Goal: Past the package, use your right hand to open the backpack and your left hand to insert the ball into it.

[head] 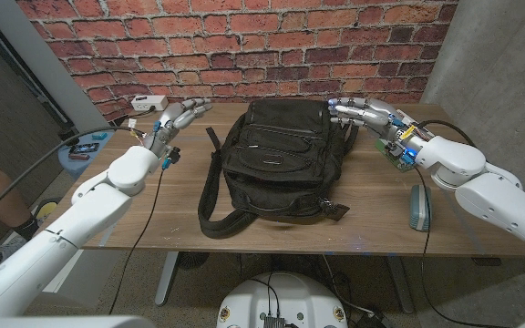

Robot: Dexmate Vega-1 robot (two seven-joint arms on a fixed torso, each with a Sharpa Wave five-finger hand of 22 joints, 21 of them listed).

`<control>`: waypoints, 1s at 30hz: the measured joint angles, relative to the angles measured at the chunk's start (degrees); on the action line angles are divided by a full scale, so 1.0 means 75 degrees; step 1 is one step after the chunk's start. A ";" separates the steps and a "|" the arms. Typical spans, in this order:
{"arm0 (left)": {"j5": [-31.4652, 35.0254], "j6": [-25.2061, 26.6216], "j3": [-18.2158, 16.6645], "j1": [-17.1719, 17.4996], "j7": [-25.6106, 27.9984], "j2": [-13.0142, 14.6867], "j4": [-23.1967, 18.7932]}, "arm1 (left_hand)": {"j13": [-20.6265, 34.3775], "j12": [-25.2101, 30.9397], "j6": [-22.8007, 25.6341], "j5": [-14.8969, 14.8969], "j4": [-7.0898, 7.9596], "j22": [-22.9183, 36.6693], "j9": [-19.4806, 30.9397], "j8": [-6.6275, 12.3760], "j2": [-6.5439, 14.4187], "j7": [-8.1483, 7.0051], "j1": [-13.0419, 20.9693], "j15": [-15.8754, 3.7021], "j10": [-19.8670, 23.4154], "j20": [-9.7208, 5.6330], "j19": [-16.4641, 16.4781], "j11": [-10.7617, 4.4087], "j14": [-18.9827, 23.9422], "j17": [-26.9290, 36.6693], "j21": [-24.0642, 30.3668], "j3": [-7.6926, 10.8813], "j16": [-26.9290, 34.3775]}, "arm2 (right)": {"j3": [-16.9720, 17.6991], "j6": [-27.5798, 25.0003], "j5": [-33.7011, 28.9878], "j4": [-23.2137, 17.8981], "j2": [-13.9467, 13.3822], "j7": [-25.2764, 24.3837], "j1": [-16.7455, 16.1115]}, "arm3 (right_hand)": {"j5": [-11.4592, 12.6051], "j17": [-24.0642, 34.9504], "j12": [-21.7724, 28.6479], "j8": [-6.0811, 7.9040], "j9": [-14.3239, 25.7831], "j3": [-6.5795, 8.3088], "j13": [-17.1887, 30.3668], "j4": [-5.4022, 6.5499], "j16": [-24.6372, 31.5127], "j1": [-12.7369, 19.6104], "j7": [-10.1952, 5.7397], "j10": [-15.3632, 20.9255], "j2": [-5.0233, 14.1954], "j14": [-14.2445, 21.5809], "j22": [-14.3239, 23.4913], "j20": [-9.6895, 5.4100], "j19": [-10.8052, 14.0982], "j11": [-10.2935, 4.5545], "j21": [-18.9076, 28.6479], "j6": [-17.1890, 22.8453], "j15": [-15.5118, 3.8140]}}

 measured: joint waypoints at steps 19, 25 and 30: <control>-0.0417 -0.0796 0.0672 -0.0651 -0.0006 -0.0454 0.0976 | 0.0001 0.0060 0.0024 0.0046 0.0027 0.0001 0.0000 0.0000 0.0029 -0.0024 -0.0029 0.0000 0.0041 0.0000 -0.0001 -0.0041 0.0000 -0.0001 0.0000 0.0099 -0.0001 | -0.0253 0.0591 -0.0023 0.1061 0.0680 0.0142 0.0574 | 0.0000 0.0001 0.0000 0.0000 0.0000 0.0021 -0.0042 0.0021 -0.0001 -0.0071 -0.0001 0.0000 0.0011 0.0000 -0.0001 -0.0041 0.0040 0.0000 -0.0004 -0.0001 0.0000; -0.0567 -0.1072 0.0755 -0.0794 -0.0030 -0.0625 0.1290 | 0.0001 0.0060 -0.0030 0.0046 0.0054 0.0001 0.0000 0.0000 0.0069 0.0029 -0.0070 0.0031 0.0040 0.0002 -0.0003 -0.0041 -0.0032 -0.0001 0.0000 0.0126 -0.0038 | -0.0297 0.0766 -0.0013 0.1390 0.0885 0.0159 0.0738 | 0.0000 0.0001 0.0000 0.0000 -0.0001 0.0021 -0.0042 0.0021 -0.0002 -0.0181 -0.0032 0.0000 0.0000 0.0000 0.0000 -0.0041 0.0040 0.0000 -0.0004 -0.0032 0.0000; -0.0689 -0.1246 0.0799 -0.0887 -0.0055 -0.0752 0.1518 | -0.0035 0.0051 -0.0058 0.0045 0.0102 0.0001 0.0000 -0.0043 0.0089 0.0000 -0.0191 0.0084 0.0011 0.0000 -0.0058 -0.0011 -0.0084 -0.0001 0.0000 0.0173 -0.0042 | -0.0326 0.0911 0.0016 0.1618 0.1044 0.0160 0.0864 | 0.0000 0.0001 0.0000 0.0000 -0.0001 -0.0023 -0.0042 0.0064 -0.0002 -0.0272 -0.0028 0.0000 0.0011 -0.0001 -0.0001 -0.0041 0.0040 0.0000 -0.0004 -0.0034 0.0000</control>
